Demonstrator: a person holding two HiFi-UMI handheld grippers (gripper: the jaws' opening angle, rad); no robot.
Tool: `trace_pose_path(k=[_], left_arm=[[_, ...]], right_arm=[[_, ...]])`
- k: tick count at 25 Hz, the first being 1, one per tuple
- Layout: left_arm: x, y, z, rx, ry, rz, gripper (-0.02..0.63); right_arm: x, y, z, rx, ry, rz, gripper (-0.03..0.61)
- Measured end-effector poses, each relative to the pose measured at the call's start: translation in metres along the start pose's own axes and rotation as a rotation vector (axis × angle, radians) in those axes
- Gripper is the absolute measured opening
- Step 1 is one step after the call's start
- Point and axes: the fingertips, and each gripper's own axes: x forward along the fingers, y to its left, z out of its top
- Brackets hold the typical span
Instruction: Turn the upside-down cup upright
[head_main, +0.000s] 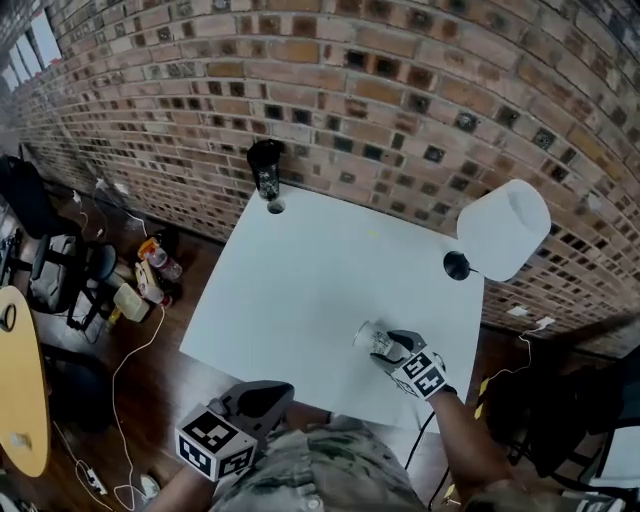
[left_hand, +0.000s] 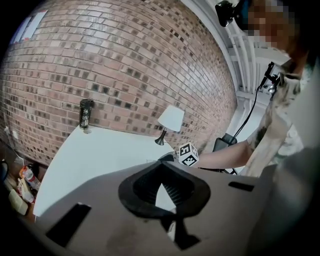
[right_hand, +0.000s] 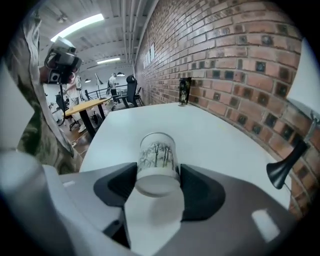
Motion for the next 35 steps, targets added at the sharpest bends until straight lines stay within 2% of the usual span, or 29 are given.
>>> trace_pose_path(k=[8,17,21,26,30,33,35], left_arm=[[0.013,-0.018,0.005,0.013,0.003,0.032,0.006],[0.003,-0.014,-0.002,-0.005,-0.001,0.084,0.006],[-0.005,-0.006,-0.003,-0.015,-0.016,0.088,0.006],[-0.015,0.004,-0.009,-0.043,-0.029,0.086,0.006],[-0.023,0.012,-0.012,-0.062,-0.039,0.085,0.006],[-0.031,0.019,-0.017,-0.076,-0.042,0.089,0.006],[-0.038,0.025,-0.021,-0.083,-0.043,0.095,0.006]], right_arm=[[0.01,-0.006,-0.025,-0.164,0.136,-0.008,0.268],[0.012,-0.009,-0.028,-0.204,0.182,0.002,0.275],[0.013,-0.01,-0.026,-0.215,0.245,0.011,0.343],[0.021,-0.008,-0.003,-0.25,0.312,0.027,0.36],[0.041,-0.004,0.011,-0.279,0.424,0.064,0.37],[0.054,-0.007,0.011,-0.337,0.525,0.042,0.355],[0.057,-0.008,0.014,-0.352,0.554,0.03,0.335]])
